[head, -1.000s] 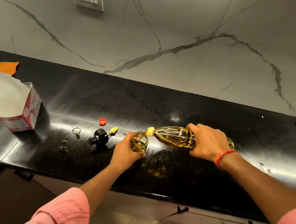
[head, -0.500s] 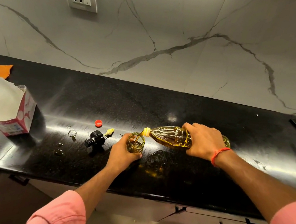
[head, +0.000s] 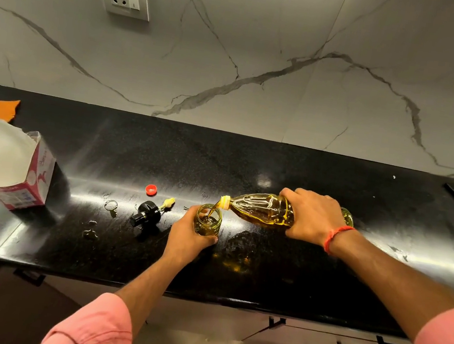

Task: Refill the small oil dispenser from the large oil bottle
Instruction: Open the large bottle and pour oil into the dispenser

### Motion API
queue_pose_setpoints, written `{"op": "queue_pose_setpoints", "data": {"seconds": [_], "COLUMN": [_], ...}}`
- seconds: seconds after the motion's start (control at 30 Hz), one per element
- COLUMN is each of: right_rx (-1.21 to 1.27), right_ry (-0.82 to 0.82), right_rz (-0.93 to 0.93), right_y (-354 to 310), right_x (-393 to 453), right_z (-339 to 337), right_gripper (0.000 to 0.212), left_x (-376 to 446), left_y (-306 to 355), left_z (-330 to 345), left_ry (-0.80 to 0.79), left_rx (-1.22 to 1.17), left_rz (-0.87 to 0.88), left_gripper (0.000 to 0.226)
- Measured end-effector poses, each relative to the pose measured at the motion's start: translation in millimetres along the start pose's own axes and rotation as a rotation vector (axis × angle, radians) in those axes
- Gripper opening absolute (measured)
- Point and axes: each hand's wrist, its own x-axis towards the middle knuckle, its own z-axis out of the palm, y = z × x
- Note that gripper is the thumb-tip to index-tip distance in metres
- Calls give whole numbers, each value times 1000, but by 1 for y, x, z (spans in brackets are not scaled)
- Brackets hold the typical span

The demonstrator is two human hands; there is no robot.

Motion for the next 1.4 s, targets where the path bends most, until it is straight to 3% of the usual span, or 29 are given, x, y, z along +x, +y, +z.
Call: {"op": "queue_pose_setpoints", "data": {"seconds": [1.4], "right_rx": [-7], "right_ry": [1], "right_rz": [-1], "right_y": [4], "right_x": [-3], "right_z": [-5], "right_gripper": [68], "left_x": [-1], "left_y": [0], "left_z": [0], "left_ry": [-1], "left_rx": [7], "left_rz": [1], "left_gripper": [67]}}
